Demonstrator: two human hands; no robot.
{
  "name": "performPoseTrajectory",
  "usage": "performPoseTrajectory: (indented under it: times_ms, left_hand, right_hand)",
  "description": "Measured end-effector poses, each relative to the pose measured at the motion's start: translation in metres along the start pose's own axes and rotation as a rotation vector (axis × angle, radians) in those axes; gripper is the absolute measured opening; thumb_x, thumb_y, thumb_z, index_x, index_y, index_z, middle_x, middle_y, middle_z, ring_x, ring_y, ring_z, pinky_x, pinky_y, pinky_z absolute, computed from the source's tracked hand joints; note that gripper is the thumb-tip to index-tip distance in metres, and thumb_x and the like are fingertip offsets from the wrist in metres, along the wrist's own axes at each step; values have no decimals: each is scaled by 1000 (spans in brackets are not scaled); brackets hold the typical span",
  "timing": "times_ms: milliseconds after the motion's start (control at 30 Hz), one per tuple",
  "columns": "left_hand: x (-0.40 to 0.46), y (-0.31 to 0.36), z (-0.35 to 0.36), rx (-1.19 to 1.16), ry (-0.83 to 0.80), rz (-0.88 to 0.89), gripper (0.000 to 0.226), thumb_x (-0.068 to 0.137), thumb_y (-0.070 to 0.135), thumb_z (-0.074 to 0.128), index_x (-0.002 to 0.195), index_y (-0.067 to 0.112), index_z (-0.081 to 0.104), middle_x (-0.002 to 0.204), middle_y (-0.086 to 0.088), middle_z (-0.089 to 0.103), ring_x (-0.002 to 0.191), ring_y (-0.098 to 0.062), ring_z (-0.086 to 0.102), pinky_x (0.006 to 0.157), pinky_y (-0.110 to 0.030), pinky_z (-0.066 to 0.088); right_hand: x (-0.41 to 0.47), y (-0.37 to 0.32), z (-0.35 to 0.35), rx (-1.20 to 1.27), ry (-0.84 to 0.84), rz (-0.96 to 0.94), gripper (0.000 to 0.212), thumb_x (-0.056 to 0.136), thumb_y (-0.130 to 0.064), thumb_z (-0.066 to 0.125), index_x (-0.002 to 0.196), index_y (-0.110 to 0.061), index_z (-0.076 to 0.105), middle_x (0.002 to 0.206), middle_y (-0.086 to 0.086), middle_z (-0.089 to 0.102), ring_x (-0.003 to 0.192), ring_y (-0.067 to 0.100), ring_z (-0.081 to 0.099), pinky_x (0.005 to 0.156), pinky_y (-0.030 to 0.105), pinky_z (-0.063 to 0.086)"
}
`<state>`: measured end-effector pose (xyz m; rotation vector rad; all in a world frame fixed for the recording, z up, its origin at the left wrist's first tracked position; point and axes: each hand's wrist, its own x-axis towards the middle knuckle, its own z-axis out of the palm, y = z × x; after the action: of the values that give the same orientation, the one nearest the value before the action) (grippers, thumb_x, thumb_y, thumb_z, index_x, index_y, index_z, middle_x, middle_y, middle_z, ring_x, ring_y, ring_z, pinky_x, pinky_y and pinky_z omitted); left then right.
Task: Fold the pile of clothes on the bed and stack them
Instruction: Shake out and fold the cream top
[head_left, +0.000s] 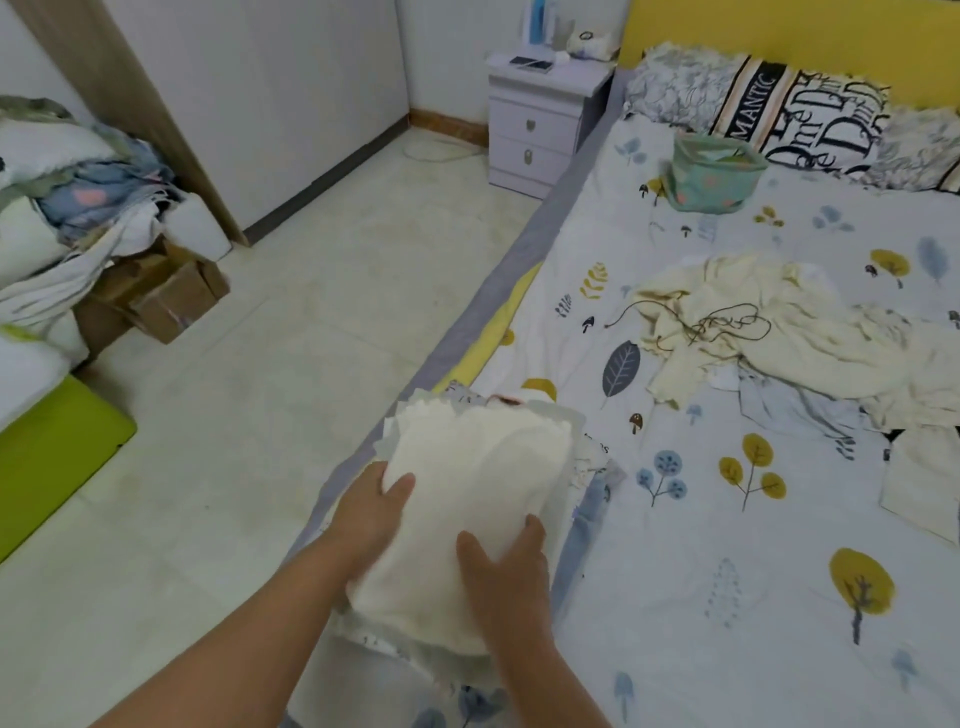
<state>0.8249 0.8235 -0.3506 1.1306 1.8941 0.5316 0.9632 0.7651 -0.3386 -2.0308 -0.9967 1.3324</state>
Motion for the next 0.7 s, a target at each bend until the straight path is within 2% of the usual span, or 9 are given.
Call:
performPoseTrajectory:
  times_ms: [67, 167, 300, 367, 400, 467, 533, 633, 700]
  left_hand:
    - [4, 0, 0, -62, 125, 70, 27, 95, 14, 49, 119, 2, 55, 116, -15, 61, 96, -21, 53, 71, -23, 33]
    - [3, -6, -1, -27, 247, 156, 29, 96, 13, 47, 123, 6, 53, 115, -9, 60, 101, -23, 54, 74, -22, 33]
    - [-1, -20, 9, 395, 83, 173, 36, 98, 18, 40, 133, 7, 43, 126, -16, 53, 112, -29, 50, 89, -33, 38]
    - [-4, -14, 2, 517, 162, 227, 45, 96, 20, 46, 138, 5, 38, 136, -21, 43, 121, -34, 44, 96, -38, 36]
    - [-4, -11, -2, 561, 229, 347, 48, 93, 21, 49, 138, 3, 41, 138, -24, 42, 123, -37, 43, 97, -43, 38]
    - [-2, -11, -3, 638, 272, 647, 52, 88, 30, 44, 134, 5, 47, 137, -25, 46, 126, -36, 38, 98, -47, 38]
    - [0, -15, 1, 753, 158, 803, 52, 92, 39, 32, 137, 14, 39, 141, -18, 44, 131, -32, 32, 104, -45, 24]
    - [9, -32, 9, 890, -22, 798, 56, 98, 45, 17, 136, 18, 47, 140, -12, 45, 128, -33, 46, 104, -42, 18]
    - [13, -45, 15, 901, -102, 763, 62, 98, 48, 9, 135, 18, 48, 143, -11, 41, 132, -30, 39, 106, -39, 16]
  right_hand:
    - [3, 0, 0, 37, 34, -63, 71, 86, -30, 60, 145, -18, 21, 137, 1, 42, 121, 19, 44, 96, 24, 33]
    - [-3, 11, -6, 56, 33, -112, 66, 88, -27, 60, 142, -22, 23, 132, -5, 41, 109, 11, 42, 90, 21, 33]
    - [-7, 18, -15, -317, 8, -48, 70, 90, -38, 53, 145, -18, 15, 138, 5, 36, 123, 21, 40, 100, 29, 37]
    - [-4, 3, -17, -550, 106, -45, 73, 89, -41, 49, 145, -20, 8, 140, 6, 30, 127, 23, 34, 100, 33, 35]
    - [-6, -8, -15, -606, 167, -61, 75, 87, -41, 49, 146, -20, 6, 144, 7, 24, 132, 23, 29, 103, 34, 32]
    - [-9, -24, -7, -682, 304, -172, 84, 79, -40, 63, 146, -11, 21, 148, 18, 26, 135, 32, 32, 105, 41, 35]
    - [-8, -25, 7, -732, 365, -303, 85, 57, -37, 82, 128, 0, 54, 132, 28, 49, 119, 41, 53, 90, 54, 46]
    - [-3, -7, 22, -882, 233, -328, 84, 43, -44, 87, 114, -3, 67, 121, 25, 60, 109, 38, 60, 80, 57, 50]
    - [4, 13, 25, -944, 177, -333, 87, 43, -48, 85, 115, -4, 67, 123, 24, 59, 111, 38, 59, 82, 56, 50]
